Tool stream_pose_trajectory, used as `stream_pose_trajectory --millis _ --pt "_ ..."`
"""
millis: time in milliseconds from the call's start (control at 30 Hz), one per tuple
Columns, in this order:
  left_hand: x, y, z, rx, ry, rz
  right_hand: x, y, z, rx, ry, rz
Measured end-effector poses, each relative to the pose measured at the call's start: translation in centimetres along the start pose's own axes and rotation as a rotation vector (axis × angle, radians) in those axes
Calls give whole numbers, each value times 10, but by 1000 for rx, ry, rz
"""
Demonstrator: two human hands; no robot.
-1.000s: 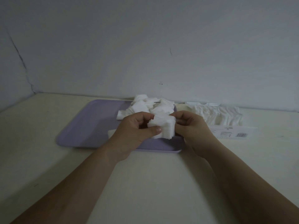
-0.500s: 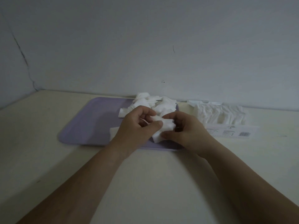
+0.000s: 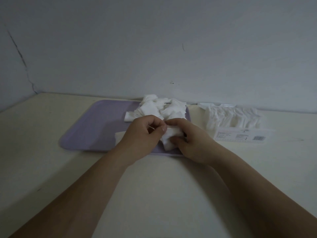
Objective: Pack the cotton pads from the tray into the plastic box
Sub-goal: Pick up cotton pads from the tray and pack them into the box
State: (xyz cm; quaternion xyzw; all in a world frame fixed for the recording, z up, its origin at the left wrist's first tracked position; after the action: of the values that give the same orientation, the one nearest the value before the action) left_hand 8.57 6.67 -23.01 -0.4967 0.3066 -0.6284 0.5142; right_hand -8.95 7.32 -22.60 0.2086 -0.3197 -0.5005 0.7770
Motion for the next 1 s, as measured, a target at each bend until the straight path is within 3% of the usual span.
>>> stream_pose_trajectory --millis 300,367,467,567,733,1000 --pt "4 6 0 -71 -54 134 1 -3 0 63 -47 -58" --pt "5 7 0 -84 13 144 1 -3 4 169 -125 -94" --pt "3 3 -3 0 152 13 0 1 7 364 -156 -136" --pt "2 4 -1 40 123 -61 0 2 3 414 -97 -179" --pt "1 7 -3 59 191 -29 2 2 -4 564 -98 -260" --pt "-1 1 -7 -1 223 83 12 8 -18 544 -217 -315"
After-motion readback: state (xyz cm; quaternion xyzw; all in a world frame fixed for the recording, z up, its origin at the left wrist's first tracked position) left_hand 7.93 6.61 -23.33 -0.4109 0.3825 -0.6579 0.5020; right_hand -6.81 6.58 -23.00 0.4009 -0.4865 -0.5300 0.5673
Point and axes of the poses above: each hand's wrist, its own x-axis towards the middle knuckle, its own z-axis out of the back of the hand, y = z × x, the point moved 5 cm from there along x, towards the middle knuckle, and after that the axes turned 5 degrees about -y, right-handed, at the moved point
